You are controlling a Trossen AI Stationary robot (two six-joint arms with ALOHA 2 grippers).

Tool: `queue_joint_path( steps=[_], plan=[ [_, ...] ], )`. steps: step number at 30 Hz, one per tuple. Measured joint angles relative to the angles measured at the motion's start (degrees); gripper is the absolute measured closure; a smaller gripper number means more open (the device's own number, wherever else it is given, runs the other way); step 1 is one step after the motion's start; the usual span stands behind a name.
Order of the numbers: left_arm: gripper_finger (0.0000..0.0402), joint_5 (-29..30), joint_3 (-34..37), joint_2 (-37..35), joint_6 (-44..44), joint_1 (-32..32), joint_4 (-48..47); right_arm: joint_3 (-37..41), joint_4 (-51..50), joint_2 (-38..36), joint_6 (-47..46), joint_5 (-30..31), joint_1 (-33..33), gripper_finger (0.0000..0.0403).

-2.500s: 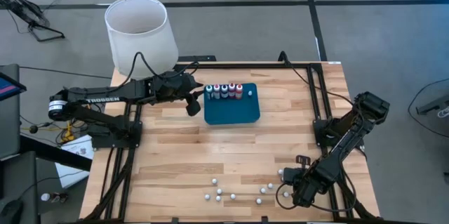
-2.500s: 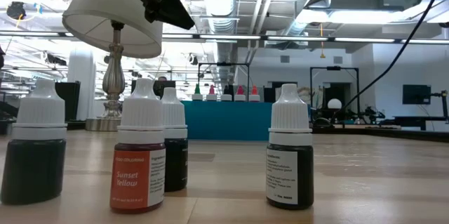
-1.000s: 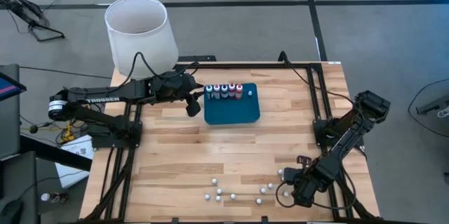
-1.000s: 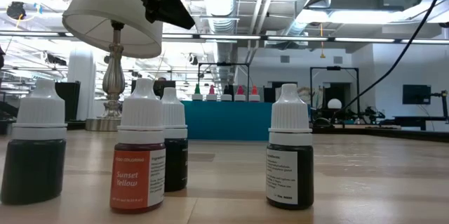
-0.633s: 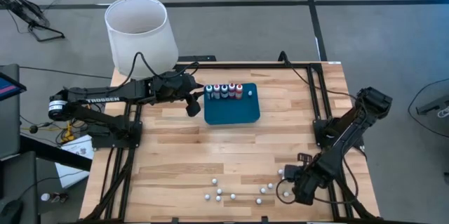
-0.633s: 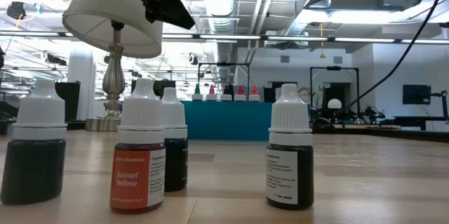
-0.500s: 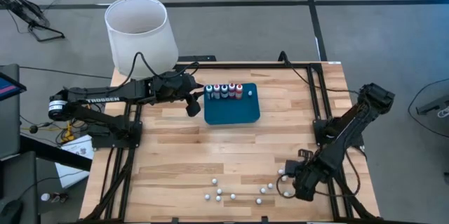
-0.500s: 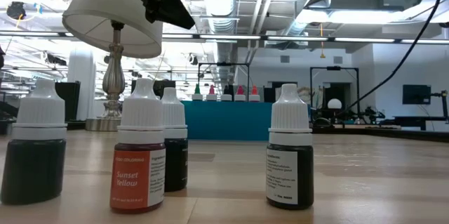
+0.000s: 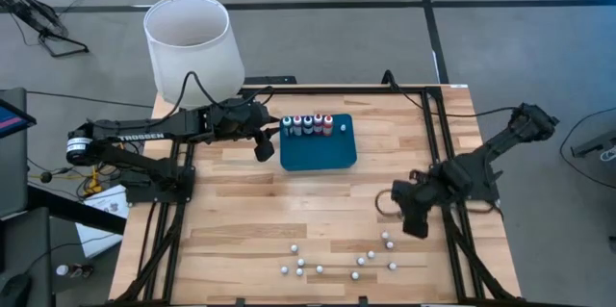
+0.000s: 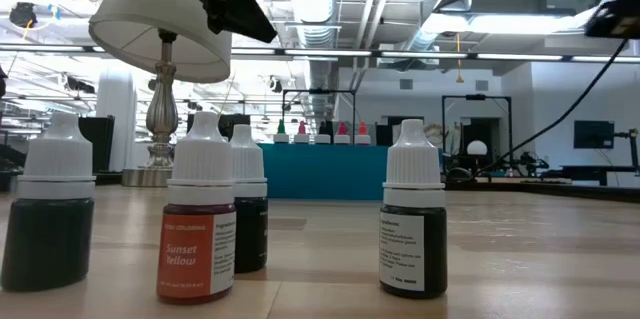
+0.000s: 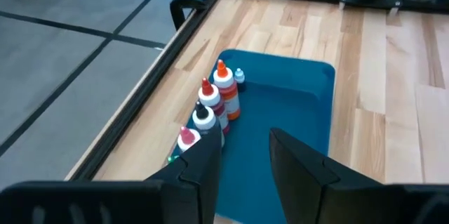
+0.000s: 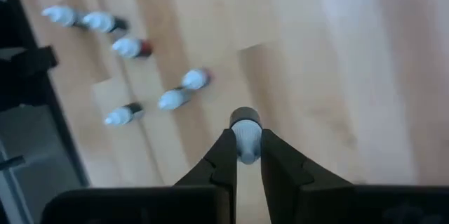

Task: Pick & Place food coloring
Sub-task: Put the small black food coloring bottle into the bin

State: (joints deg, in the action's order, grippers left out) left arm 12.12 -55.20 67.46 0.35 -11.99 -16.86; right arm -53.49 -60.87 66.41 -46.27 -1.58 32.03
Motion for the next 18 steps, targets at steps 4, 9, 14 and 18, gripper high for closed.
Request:
queue_joint_path(
  steps=[4, 9, 14, 18],
  plan=[
    [0.0288, -0.33, 0.00, 0.00, -0.24, 0.00, -1.56, -0.02, -1.82, -1.38, 7.32, -0.07, -7.38, 0.0370],
    [0.0288, -1.35, 0.00, 0.00, -2.46, 0.02, -4.17, -1.76, -2.71, -1.48, 19.58, -0.61, -17.53, 0.0372],
    [0.0288, -2.85, 0.00, 0.00, -4.11, 0.02, -6.17, -4.72, -2.83, -0.53, 30.88, -0.10, -28.62, 0.0367],
    [0.0288, -2.85, 0.00, 0.00, -5.47, 0.02, -7.49, -8.76, -3.18, 3.20, 40.90, -0.06, -36.16, 0.0371]
  ],
)
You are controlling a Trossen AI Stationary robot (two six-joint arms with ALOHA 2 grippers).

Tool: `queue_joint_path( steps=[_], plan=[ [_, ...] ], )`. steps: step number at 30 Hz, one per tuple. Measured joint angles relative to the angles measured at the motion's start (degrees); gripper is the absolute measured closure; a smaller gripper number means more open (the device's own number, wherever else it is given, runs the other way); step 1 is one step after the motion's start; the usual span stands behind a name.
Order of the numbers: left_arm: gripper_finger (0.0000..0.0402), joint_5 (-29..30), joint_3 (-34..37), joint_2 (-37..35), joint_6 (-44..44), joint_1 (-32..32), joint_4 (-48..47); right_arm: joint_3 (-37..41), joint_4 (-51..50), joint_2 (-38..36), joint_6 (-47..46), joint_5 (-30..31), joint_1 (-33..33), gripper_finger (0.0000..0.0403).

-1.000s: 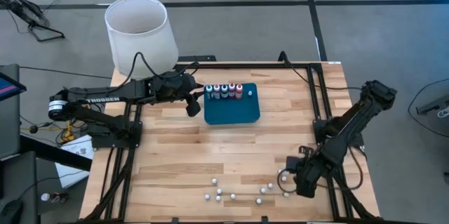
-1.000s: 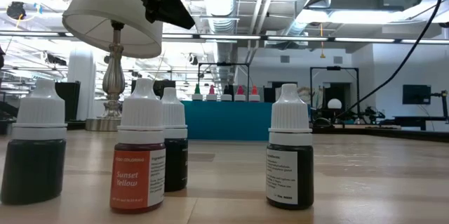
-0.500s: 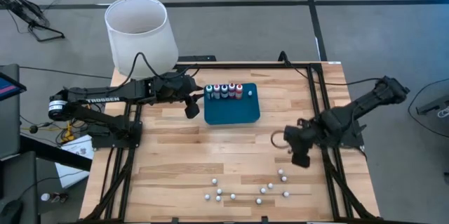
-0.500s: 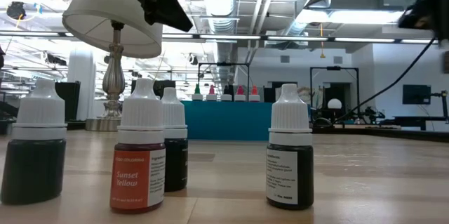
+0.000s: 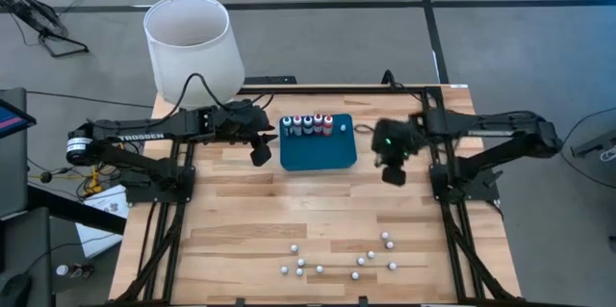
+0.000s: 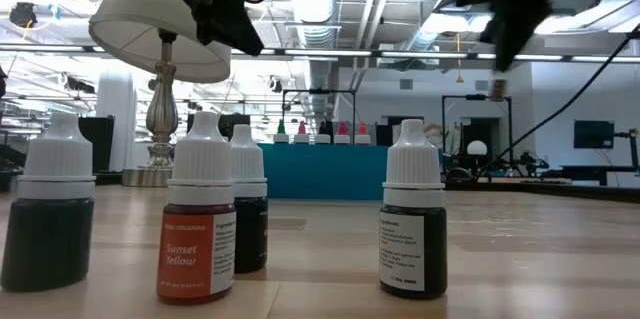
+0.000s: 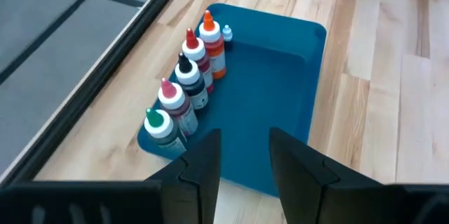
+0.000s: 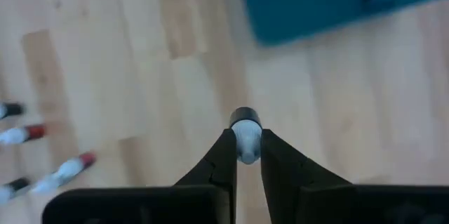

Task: Pick & Place food coloring
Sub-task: Put the small black food coloring bottle into the bin

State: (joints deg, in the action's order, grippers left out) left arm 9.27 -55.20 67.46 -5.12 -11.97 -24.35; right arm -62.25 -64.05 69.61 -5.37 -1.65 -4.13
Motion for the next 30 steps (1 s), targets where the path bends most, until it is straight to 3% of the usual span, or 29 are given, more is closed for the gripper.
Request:
queue_joint_path(
  steps=[13, 23, 30],
  plan=[
    [0.0288, 0.10, 0.00, -0.02, -4.20, 2.49, -5.06, -17.48, 0.01, 21.04, 26.12, 0.00, -15.22, 0.0369],
    [0.0288, 2.72, 0.00, -0.02, -7.98, 6.44, -9.04, -22.93, 0.19, 32.65, 32.75, -1.95, -19.66, 0.0368],
    [0.0288, 5.27, 0.00, -0.02, -8.27, 8.36, -9.64, -23.11, 1.75, 34.32, 33.14, -2.92, -19.64, 0.0363]
  ],
)
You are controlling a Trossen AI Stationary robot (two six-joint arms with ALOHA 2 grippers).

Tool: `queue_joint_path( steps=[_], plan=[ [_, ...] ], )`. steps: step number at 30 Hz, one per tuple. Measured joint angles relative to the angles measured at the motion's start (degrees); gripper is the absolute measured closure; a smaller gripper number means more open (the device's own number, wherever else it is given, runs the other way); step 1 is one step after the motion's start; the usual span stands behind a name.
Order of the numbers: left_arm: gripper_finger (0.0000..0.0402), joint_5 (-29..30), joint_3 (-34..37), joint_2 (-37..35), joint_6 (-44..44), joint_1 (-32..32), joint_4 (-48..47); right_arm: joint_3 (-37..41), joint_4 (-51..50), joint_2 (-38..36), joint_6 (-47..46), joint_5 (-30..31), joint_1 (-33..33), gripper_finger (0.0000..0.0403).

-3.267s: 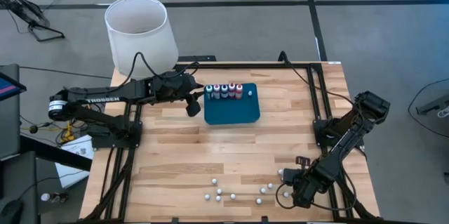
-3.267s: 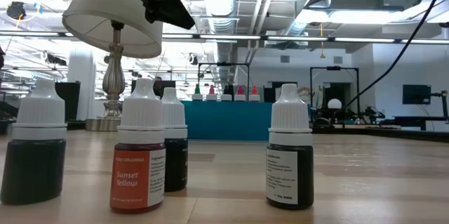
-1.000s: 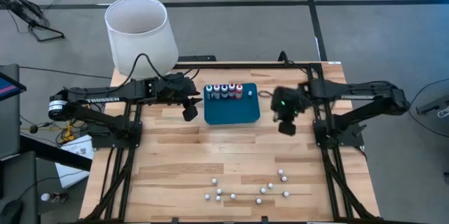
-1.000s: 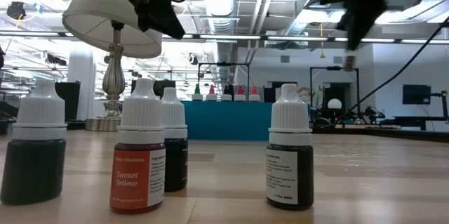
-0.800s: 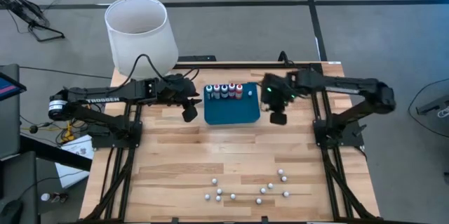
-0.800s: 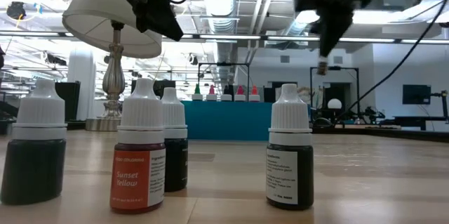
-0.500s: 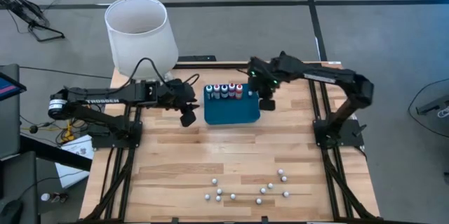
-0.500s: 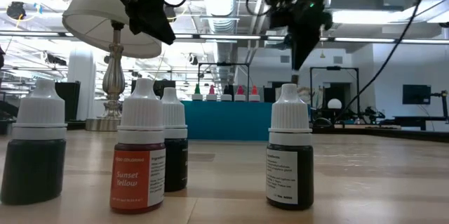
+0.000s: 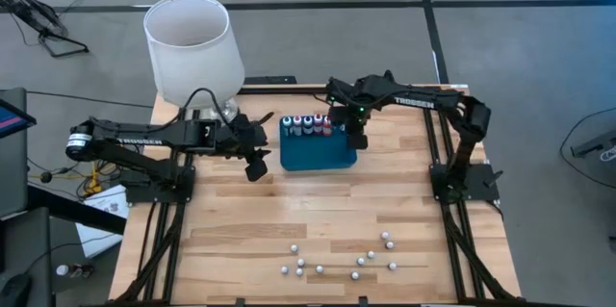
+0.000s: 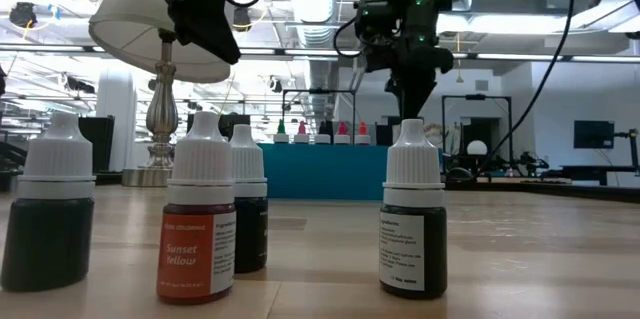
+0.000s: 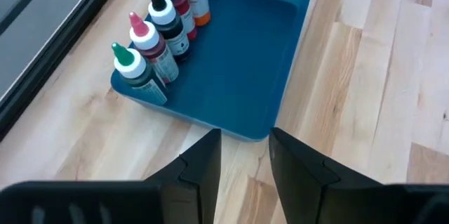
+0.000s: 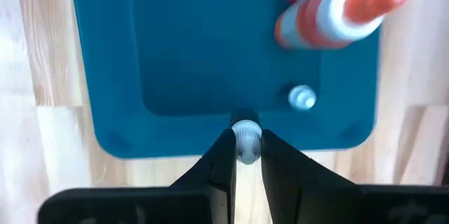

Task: Pick & Place food coloring
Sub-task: Put the small black food coloring bottle into the bin

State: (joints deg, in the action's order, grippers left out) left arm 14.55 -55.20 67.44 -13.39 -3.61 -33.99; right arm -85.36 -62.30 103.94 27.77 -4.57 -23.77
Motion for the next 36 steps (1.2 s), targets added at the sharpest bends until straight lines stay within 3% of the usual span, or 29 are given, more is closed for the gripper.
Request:
queue_joint_path(
  steps=[36],
  plan=[
    [0.0288, 1.31, 0.00, 0.00, -0.17, 0.06, 0.01, 4.07, 8.86, 4.18, 1.14, -1.17, -0.44, 0.0366]
  ],
)
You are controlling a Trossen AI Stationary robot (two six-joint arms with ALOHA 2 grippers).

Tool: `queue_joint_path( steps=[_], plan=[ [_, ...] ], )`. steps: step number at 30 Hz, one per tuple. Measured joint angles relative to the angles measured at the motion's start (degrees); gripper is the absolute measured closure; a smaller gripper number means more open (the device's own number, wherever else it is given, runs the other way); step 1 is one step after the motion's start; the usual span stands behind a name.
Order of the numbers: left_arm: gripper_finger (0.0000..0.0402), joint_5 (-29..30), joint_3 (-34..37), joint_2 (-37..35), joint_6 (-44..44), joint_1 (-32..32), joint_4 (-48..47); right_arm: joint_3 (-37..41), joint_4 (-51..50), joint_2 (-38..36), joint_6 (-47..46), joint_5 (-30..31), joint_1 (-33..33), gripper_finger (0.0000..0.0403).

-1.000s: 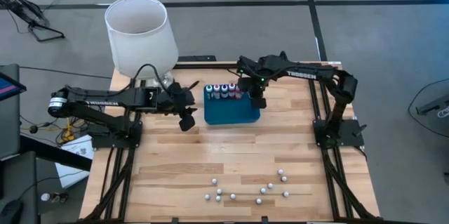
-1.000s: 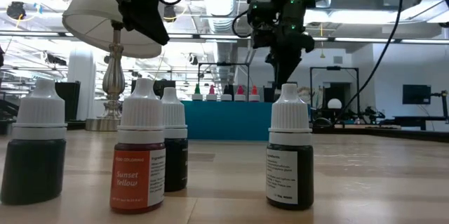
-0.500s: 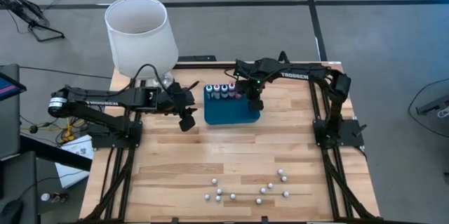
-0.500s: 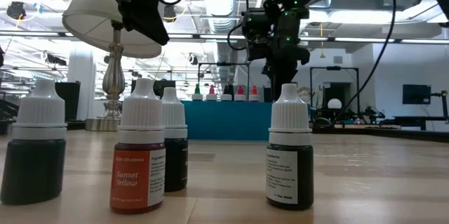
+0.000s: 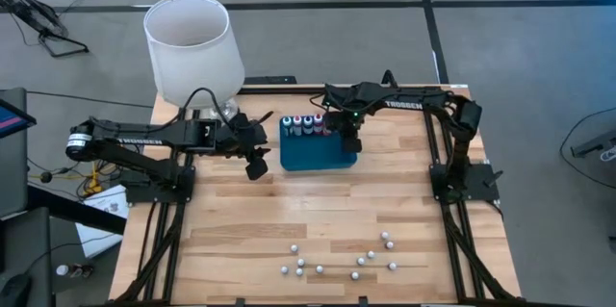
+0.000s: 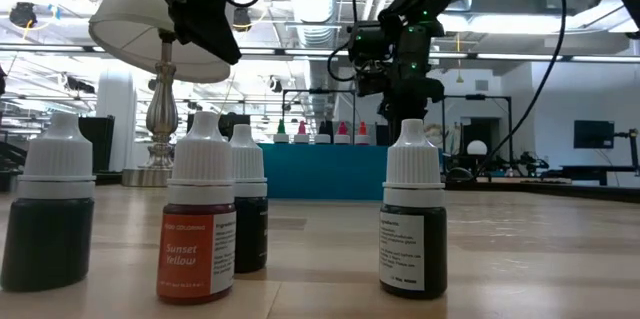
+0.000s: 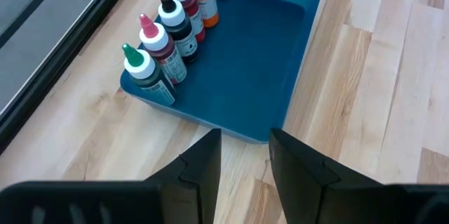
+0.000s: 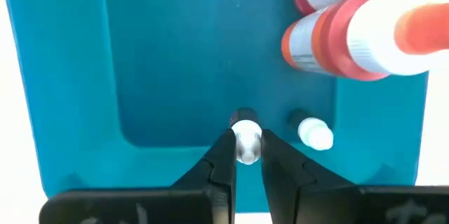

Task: Pick & Place food coloring
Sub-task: Put the small black food coloring bottle into the bin

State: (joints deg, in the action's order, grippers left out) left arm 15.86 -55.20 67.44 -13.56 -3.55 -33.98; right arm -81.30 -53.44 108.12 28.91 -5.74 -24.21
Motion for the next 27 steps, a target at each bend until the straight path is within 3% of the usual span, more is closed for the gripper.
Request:
queue_joint_path(
  steps=[27],
  plan=[
    [0.0288, 0.82, 0.00, 0.00, 0.80, 0.63, -0.02, 4.02, 3.77, 0.00, -0.42, 1.55, -1.05, 0.0363]
  ],
)
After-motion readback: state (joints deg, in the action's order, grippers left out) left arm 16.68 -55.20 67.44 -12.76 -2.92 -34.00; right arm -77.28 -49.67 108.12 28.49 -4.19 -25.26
